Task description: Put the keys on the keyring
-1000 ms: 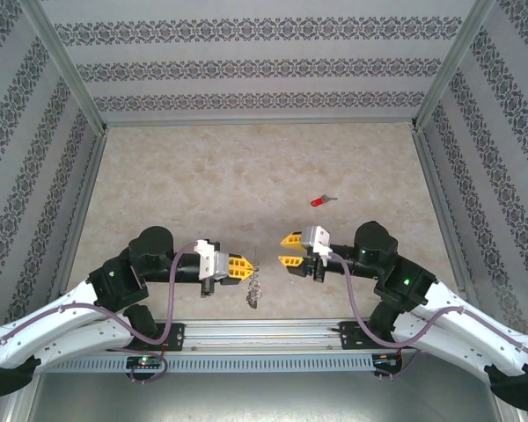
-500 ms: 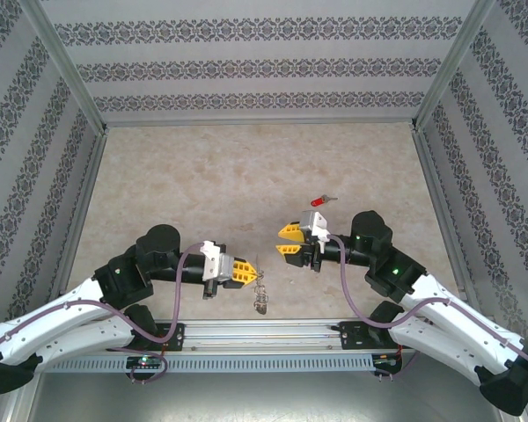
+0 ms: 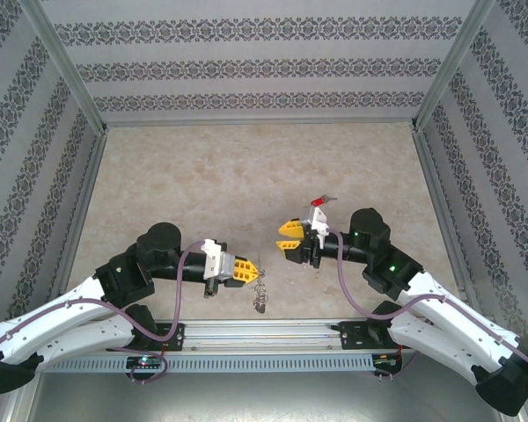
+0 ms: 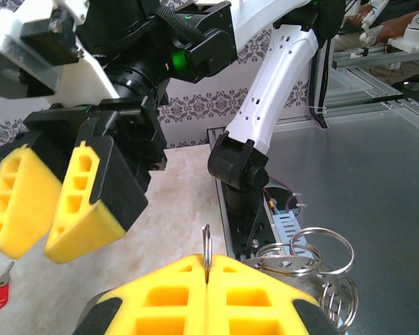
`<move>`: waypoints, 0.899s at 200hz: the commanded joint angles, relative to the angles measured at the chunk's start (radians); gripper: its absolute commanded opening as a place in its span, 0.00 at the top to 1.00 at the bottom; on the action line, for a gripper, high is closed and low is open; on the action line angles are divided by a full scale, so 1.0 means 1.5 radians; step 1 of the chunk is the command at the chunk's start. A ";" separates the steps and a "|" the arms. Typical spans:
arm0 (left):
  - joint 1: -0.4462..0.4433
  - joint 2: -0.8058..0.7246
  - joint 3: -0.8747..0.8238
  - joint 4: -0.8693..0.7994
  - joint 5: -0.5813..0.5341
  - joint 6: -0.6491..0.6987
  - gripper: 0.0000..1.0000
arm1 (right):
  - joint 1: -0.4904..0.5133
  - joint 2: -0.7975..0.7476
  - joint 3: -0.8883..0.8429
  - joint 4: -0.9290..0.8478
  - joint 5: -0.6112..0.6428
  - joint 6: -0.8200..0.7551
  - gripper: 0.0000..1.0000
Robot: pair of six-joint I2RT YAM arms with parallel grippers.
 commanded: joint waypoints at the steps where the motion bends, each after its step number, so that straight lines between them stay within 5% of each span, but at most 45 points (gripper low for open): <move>1: 0.010 -0.005 0.021 0.043 0.024 0.004 1.00 | -0.017 0.009 0.002 0.011 0.039 0.034 0.56; 44: 0.014 -0.003 0.019 0.046 0.030 0.002 1.00 | -0.050 0.000 -0.015 0.032 -0.002 0.067 0.45; 135: 0.017 0.003 0.016 0.050 0.042 0.000 1.00 | -0.048 -0.008 -0.036 0.041 -0.008 0.062 0.45; 180: 0.018 0.022 0.017 0.031 0.018 0.014 1.00 | -0.097 0.028 -0.006 -0.023 0.093 0.090 0.45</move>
